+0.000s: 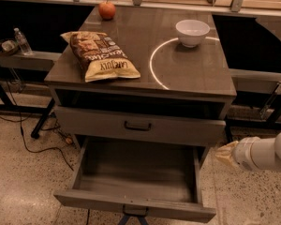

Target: Open middle drawer

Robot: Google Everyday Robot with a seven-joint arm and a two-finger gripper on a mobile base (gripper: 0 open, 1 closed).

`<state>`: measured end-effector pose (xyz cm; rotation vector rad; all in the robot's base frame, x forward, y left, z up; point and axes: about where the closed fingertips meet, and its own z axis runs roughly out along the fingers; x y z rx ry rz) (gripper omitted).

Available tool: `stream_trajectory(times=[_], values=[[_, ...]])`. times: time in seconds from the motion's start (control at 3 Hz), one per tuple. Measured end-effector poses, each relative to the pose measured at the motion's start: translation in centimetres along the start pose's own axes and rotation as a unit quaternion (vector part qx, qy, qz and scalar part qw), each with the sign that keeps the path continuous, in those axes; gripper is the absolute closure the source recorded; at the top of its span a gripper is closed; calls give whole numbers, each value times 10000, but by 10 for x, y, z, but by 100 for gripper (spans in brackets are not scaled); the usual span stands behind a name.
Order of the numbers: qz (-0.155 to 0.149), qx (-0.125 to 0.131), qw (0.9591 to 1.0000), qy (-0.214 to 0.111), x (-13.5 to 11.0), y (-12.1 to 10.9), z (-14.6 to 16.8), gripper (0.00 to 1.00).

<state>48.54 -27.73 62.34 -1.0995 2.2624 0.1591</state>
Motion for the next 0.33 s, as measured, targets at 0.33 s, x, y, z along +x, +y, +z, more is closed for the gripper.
stream_trajectory(times=[0.33], values=[[-5,-2,10000,2,0,0,0,100]])
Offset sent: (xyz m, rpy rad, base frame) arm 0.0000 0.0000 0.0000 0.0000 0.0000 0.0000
